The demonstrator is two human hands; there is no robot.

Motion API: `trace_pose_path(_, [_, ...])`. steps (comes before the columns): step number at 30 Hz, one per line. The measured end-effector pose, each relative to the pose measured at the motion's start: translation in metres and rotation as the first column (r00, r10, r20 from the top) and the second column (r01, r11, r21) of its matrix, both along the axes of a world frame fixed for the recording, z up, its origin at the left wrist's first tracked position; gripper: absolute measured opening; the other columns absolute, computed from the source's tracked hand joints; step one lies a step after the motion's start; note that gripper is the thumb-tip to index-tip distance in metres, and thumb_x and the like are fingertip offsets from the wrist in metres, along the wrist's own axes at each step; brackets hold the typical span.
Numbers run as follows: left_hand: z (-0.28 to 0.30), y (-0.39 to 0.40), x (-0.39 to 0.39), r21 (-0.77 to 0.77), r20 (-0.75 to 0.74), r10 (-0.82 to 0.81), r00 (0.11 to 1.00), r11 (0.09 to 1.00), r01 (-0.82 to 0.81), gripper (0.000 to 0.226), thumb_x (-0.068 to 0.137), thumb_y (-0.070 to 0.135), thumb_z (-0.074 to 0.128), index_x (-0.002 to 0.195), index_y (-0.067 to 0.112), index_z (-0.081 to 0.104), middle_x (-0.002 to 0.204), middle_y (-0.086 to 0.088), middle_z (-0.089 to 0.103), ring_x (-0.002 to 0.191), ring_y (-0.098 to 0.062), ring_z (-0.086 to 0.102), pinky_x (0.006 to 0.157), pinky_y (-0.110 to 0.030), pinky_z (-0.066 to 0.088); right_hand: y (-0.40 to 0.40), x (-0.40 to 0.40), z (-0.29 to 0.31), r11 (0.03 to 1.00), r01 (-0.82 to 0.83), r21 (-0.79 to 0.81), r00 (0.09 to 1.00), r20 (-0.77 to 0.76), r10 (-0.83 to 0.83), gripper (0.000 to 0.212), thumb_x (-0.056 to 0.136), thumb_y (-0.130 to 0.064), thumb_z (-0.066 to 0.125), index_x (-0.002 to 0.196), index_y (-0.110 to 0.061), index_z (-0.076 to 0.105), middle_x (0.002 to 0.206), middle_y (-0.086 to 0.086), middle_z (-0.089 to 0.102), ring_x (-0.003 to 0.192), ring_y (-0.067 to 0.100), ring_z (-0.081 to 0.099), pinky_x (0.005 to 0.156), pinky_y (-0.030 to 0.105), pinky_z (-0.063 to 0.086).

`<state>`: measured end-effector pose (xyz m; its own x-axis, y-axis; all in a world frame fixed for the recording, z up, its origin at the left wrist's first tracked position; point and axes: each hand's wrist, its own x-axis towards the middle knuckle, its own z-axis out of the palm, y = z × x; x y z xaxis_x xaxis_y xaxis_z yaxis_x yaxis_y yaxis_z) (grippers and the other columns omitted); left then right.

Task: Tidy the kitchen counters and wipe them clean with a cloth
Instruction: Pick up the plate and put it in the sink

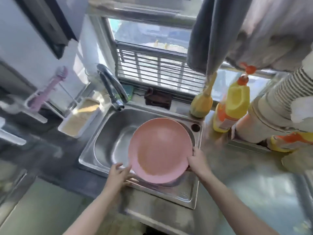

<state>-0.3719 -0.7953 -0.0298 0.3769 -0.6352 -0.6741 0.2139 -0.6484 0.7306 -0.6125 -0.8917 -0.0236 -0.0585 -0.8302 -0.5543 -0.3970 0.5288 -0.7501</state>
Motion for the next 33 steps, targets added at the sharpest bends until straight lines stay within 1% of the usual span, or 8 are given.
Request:
trace_pose_path(4, [-0.011,0.02,0.037,0.066,0.063,0.033,0.997,0.997,-0.038,0.03,0.084,0.006,0.059,0.113,0.005,0.048,0.087,-0.008,0.064,0.075,-0.02,0.063,0.062,-0.029,0.044,-0.022,0.043,-0.05,0.996,-0.061,0.063,0.994,-0.086,0.067,0.023,0.081,-0.019,0.046,0.102,-0.019,0.054,0.101,0.011,0.063,0.091,0.035,0.062,0.079,0.05,0.055])
trace_pose_path(6, [-0.015,0.026,0.049,0.091,0.089,0.071,0.994,0.993,-0.079,0.023,0.084,0.007,0.059,0.106,0.007,0.051,0.084,-0.007,0.066,0.075,-0.021,0.062,0.063,-0.029,0.042,-0.026,0.058,-0.07,0.993,-0.044,0.109,0.993,-0.104,0.056,0.031,0.085,-0.02,0.049,0.114,-0.01,0.054,0.113,0.016,0.062,0.101,0.038,0.059,0.088,0.044,0.05])
trace_pose_path(12, [-0.019,0.031,0.061,0.078,0.13,0.114,0.985,0.989,-0.125,0.01,0.085,0.007,0.058,0.091,0.014,0.055,0.083,-0.005,0.068,0.075,-0.022,0.062,0.063,-0.029,0.042,-0.024,0.071,-0.147,0.965,0.03,0.26,0.993,-0.115,0.0,0.029,0.084,-0.014,0.053,0.109,0.0,0.056,0.112,0.022,0.063,0.103,0.037,0.059,0.082,0.035,0.046])
trace_pose_path(16, [-0.019,0.027,0.057,0.086,0.11,0.087,0.99,0.992,-0.096,0.007,0.086,0.008,0.056,0.092,0.013,0.055,0.085,-0.004,0.07,0.072,-0.017,0.065,0.061,-0.027,0.043,-0.024,0.063,-0.217,0.918,-0.021,0.395,0.995,-0.079,0.057,0.045,0.071,-0.023,0.054,0.11,0.0,0.061,0.105,0.02,0.068,0.093,0.036,0.064,0.08,0.047,0.055])
trace_pose_path(20, [-0.014,0.026,0.051,0.07,0.106,0.098,0.99,0.992,-0.105,0.008,0.086,0.008,0.056,0.093,0.013,0.056,0.085,-0.003,0.069,0.075,-0.017,0.065,0.064,-0.029,0.044,-0.023,0.07,-0.168,0.909,-0.155,0.388,0.973,-0.099,0.208,0.028,0.085,-0.008,0.055,0.109,0.005,0.06,0.095,0.015,0.06,0.09,0.023,0.055,0.064,0.029,0.039])
trace_pose_path(23, [-0.008,0.024,0.045,0.062,0.093,0.081,0.992,0.994,-0.087,0.009,0.086,0.008,0.057,0.092,0.015,0.056,0.085,-0.002,0.07,0.072,-0.013,0.065,0.065,-0.028,0.044,-0.023,0.072,-0.142,0.926,-0.252,0.281,0.94,-0.158,0.303,0.021,0.084,-0.005,0.05,0.102,-0.003,0.059,0.09,0.009,0.053,0.09,0.021,0.05,0.073,0.028,0.037])
trace_pose_path(26, [0.003,0.03,0.041,0.045,0.094,0.068,0.993,0.996,-0.072,0.01,0.085,0.01,0.059,0.095,0.013,0.056,0.086,-0.002,0.07,0.071,-0.012,0.066,0.066,-0.028,0.045,-0.019,0.082,-0.1,0.897,-0.404,0.178,0.883,-0.183,0.433,0.031,0.083,-0.007,0.049,0.111,0.001,0.057,0.106,0.011,0.061,0.102,0.028,0.056,0.084,0.032,0.043])
trace_pose_path(33, [0.044,0.082,0.06,-0.04,0.228,0.127,0.965,0.992,-0.121,0.01,0.086,0.012,0.057,0.092,0.02,0.055,0.09,-0.002,0.065,0.079,-0.012,0.06,0.061,-0.022,0.043,0.014,0.155,0.019,0.639,-0.739,-0.213,0.673,-0.191,0.714,0.025,0.087,-0.011,0.053,0.112,-0.005,0.057,0.107,0.006,0.064,0.101,0.021,0.06,0.089,0.026,0.043])
